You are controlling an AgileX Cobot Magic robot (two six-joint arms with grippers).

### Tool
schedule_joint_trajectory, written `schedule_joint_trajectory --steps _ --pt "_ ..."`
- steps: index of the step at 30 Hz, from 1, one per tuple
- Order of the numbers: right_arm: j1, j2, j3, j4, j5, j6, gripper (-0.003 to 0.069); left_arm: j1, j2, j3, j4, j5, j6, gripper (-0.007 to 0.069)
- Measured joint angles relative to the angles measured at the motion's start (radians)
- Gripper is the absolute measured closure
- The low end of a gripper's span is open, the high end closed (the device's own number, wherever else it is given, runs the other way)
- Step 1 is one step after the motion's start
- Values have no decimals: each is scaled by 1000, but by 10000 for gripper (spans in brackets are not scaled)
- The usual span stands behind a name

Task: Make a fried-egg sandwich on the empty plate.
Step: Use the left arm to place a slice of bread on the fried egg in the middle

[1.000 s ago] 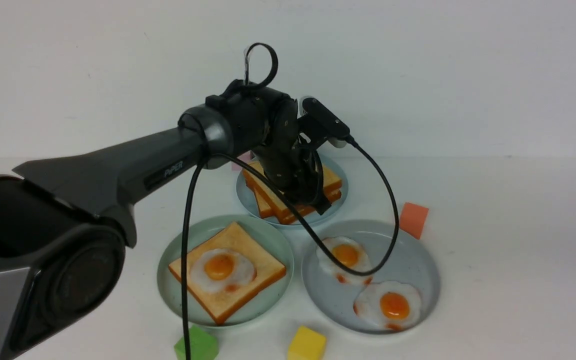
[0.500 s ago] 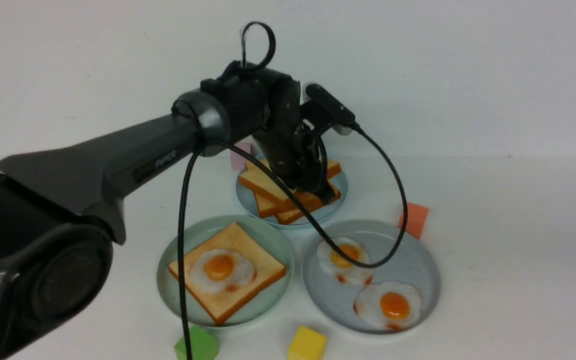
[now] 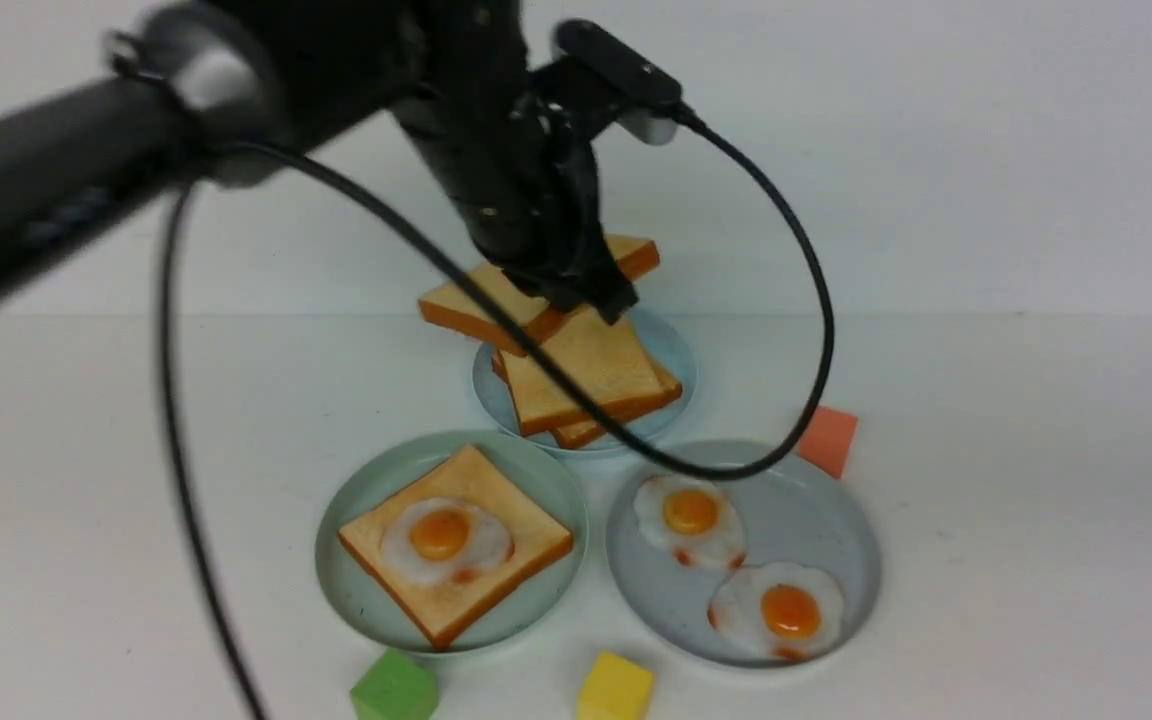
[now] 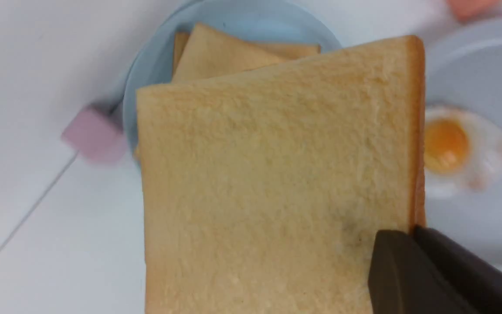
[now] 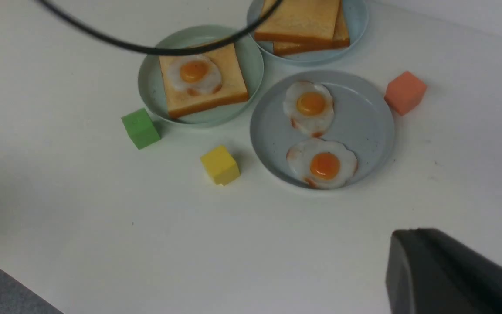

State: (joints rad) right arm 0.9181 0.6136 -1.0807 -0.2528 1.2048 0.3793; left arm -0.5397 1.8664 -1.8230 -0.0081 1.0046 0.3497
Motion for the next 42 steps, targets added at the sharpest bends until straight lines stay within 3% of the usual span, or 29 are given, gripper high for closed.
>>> schedule_joint_trajectory --steps 7,11,19,23,33,42 --pt "0 0 0 -1 -39 -8 640 0 -193 408 48 -146 -65 624" --pt "0 0 0 -2 -76 -14 637 -15 -198 526 67 -224 -65 625" --pt "0 -1 0 0 -95 -14 636 -127 -169 548 210 -282 -116 629" --pt "0 -2 0 8 -93 -14 636 -130 -163 574 285 -242 -222 629" --pt "0 -2 0 13 -92 -15 636 -130 -155 685 361 -401 -250 629" --pt "0 -2 0 14 -103 -15 636 -130 -92 685 388 -433 -270 630"
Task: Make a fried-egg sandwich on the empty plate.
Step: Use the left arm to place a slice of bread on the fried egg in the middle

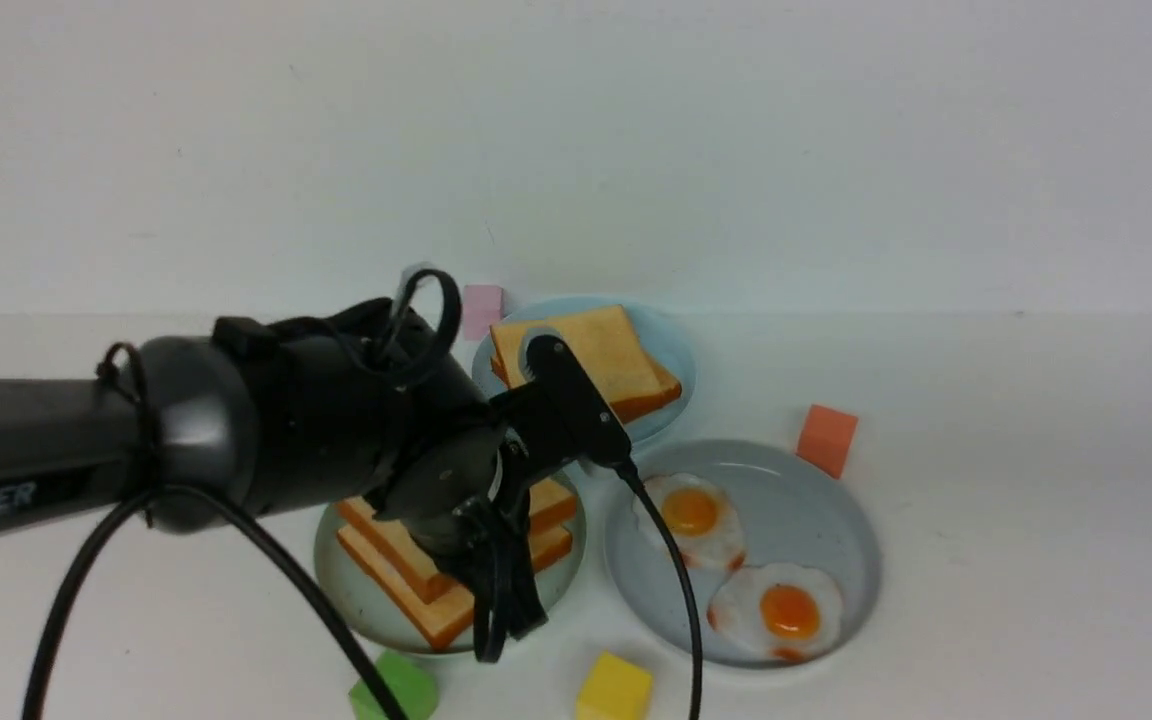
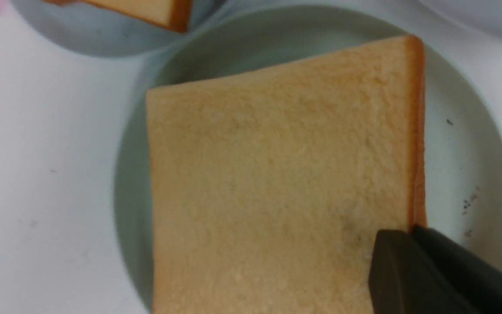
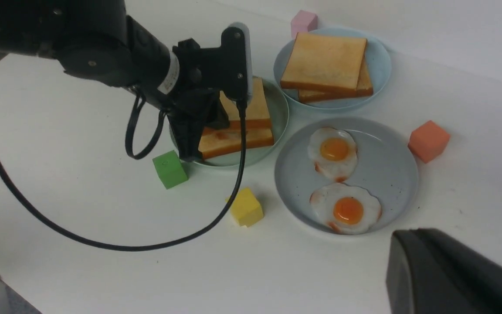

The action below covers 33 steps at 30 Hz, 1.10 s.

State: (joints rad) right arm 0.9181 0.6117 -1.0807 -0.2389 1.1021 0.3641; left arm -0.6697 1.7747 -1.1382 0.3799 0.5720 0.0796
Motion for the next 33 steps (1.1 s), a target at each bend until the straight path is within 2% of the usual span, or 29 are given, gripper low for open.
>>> schedule_joint_trajectory --steps 13,19,23,27,33 --pt "0 0 0 -2 0 0 634 0 39 0 -11 -15 -34 629" --pt "0 0 0 -1 0 0 634 0 41 0 -45 -15 -34 594" --pt "0 0 0 2 0 0 634 0 41 0 -52 -7 -34 500" --pt "0 0 0 21 0 0 634 1 41 0 -55 -1 -36 370" --pt "0 0 0 24 0 0 634 1 32 0 -56 1 -91 262"
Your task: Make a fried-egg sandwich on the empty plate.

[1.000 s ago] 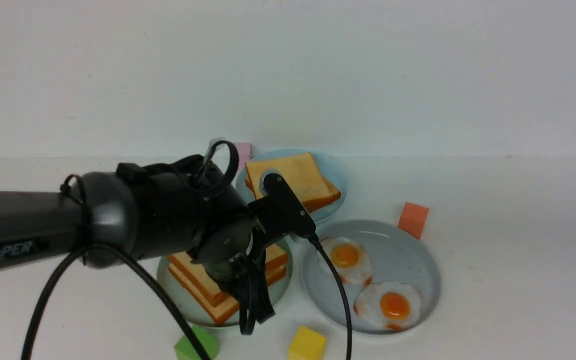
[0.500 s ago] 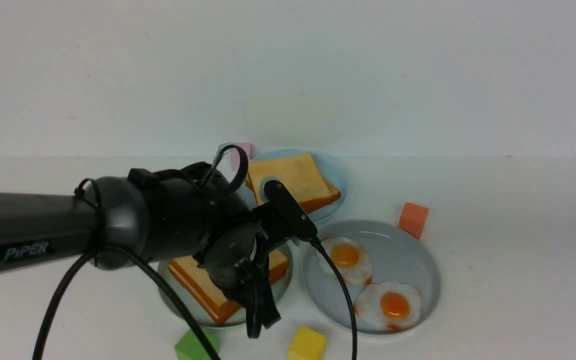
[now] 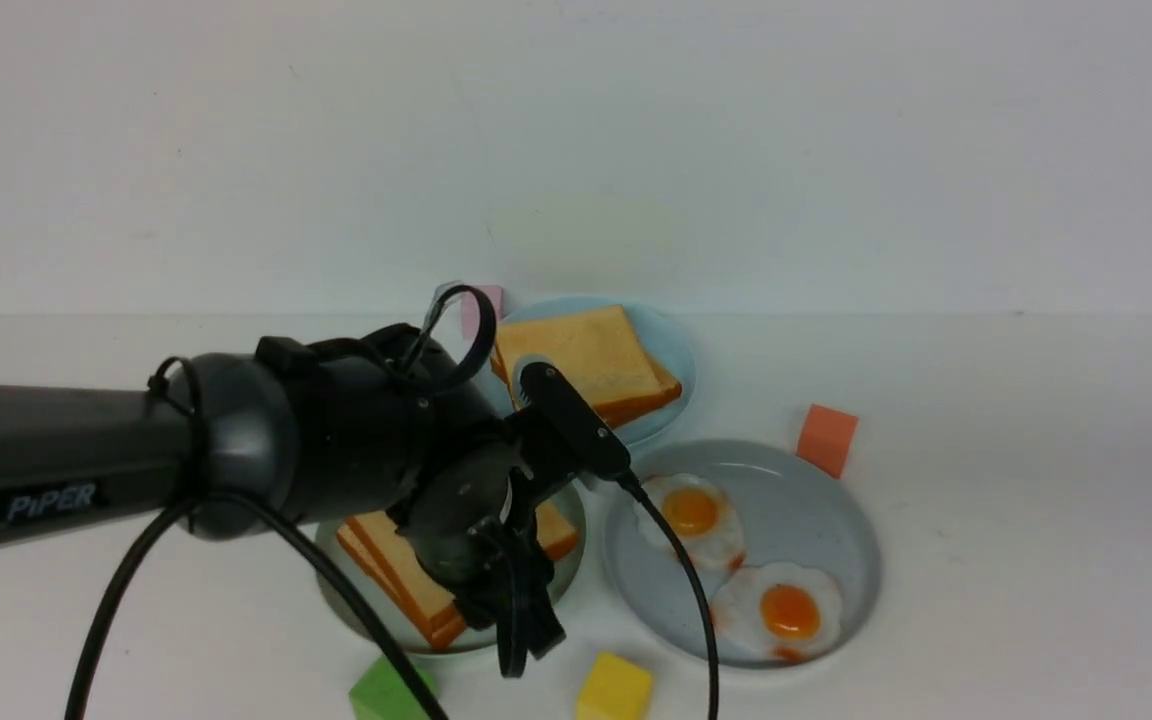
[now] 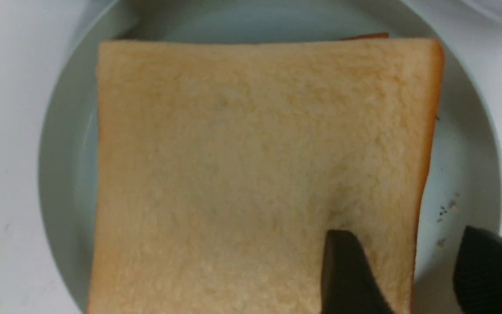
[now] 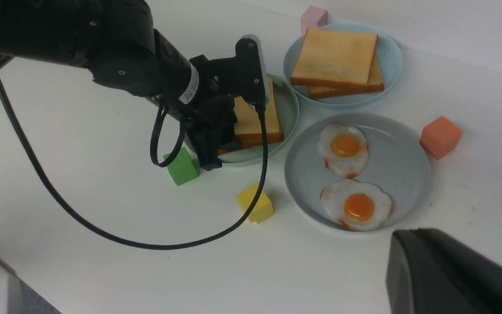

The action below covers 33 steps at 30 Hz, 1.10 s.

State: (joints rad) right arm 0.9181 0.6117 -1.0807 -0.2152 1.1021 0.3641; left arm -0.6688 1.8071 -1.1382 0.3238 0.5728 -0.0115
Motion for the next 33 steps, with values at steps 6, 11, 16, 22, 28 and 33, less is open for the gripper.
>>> schedule_joint_trajectory --steps 6,11,16,22,28,33 --pt "0 0 0 0 0 0 631 0 -143 0 -68 5 -62 246" --pt "0 0 0 0 0 0 628 0 -464 4 -260 37 -71 332" --pt "0 0 0 0 0 0 628 0 -825 132 -374 -3 -9 589" --pt "0 0 0 0 9 0 627 0 -1259 487 -433 -228 1 638" --pt "0 0 0 18 15 0 626 0 -1462 774 -445 -446 1 638" --pt "0 0 0 20 15 0 619 0 -1481 851 -448 -506 1 638"
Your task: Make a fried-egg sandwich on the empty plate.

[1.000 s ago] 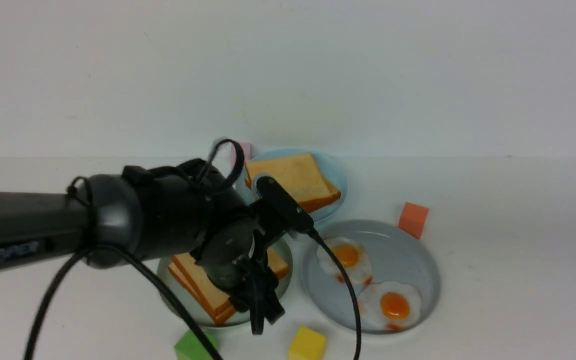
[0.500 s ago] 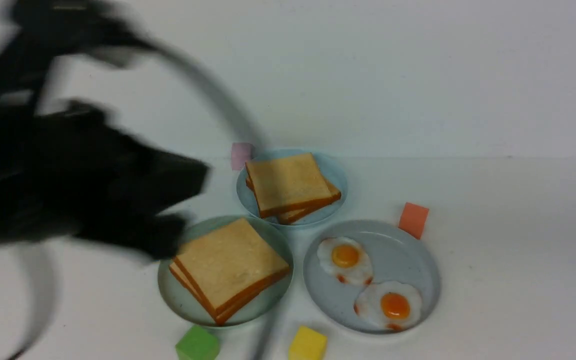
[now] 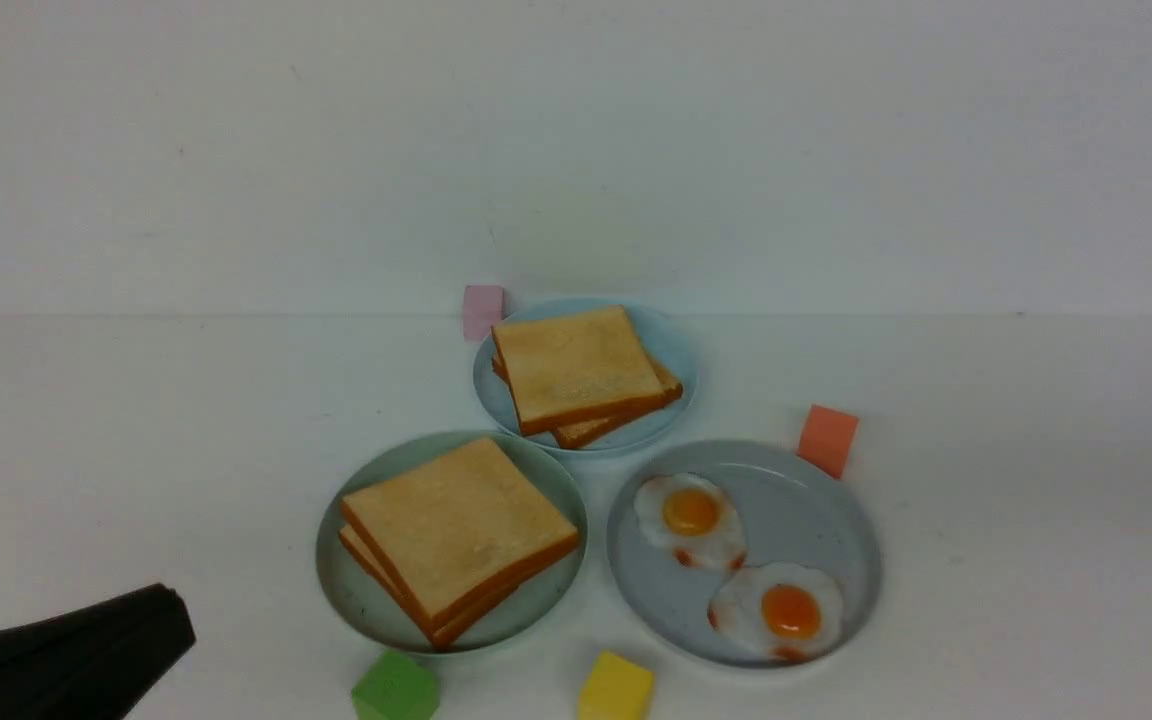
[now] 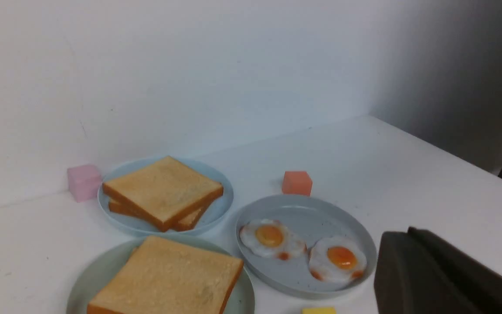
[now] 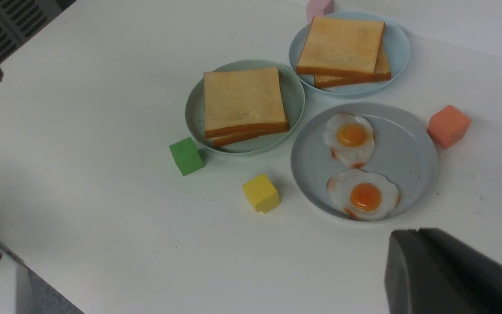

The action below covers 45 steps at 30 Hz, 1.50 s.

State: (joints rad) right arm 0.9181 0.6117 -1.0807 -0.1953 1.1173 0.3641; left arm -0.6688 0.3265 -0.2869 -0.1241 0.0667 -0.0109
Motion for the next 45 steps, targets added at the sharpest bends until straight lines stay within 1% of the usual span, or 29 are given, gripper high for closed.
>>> schedule_joint_trajectory --steps 13,16,18,19,21,23,25,26,27,28,29,30,31,33,34,35,37,43,45 --pt "-1 0 0 1 1 0 607 0 0 1 -3 -10 0 638" --pt "-46 -1 0 8 1 0 602 0 0 1 -3 -10 0 638" --pt "-120 -1 0 11 1 0 601 0 0 1 -3 -10 0 638" --pt "-120 -1 0 11 1 0 601 0 0 1 -3 -10 0 638" --pt "-228 -12 14 51 -8 -15 602 0 0 1 -3 -10 0 638" --pt "-285 -29 44 78 -28 -55 614 0 0 1 -3 -10 0 638" --pt "-427 -91 176 164 -123 -195 658 0 0 1 -4 -10 0 637" --pt "-454 -104 208 179 -147 -223 662 0 0 1 -4 -10 0 637" --pt "-537 -158 316 226 -245 -313 669 0 0 1 -4 -10 0 636" --pt "-648 -218 458 289 -358 -415 670 0 0 1 -4 -10 0 635" --pt "-710 -265 560 340 -437 -482 669 0 0 1 -4 -10 0 634" --pt "-710 -265 580 350 -452 -495 669 0 0 1 -4 -10 0 634" --pt "-801 -353 746 453 -557 -597 669 0 0 1 -5 -10 0 634" --pt "-855 -431 868 534 -649 -668 669 0 0 1 -5 -10 0 632" --pt "-865 -438 894 551 -660 -682 669 0 0 1 -5 -10 0 631" --pt "-889 -485 975 595 -730 -718 669 0 0 1 -5 -10 0 630" --pt "-904 -549 1070 627 -809 -741 669 0 0 1 -5 -10 0 628" --pt "-907 -622 1107 601 -826 -749 669 0 2 1 -5 -10 0 624" --pt "-907 -623 1107 546 -781 -713 669 0 3 1 -5 -3 0 622"
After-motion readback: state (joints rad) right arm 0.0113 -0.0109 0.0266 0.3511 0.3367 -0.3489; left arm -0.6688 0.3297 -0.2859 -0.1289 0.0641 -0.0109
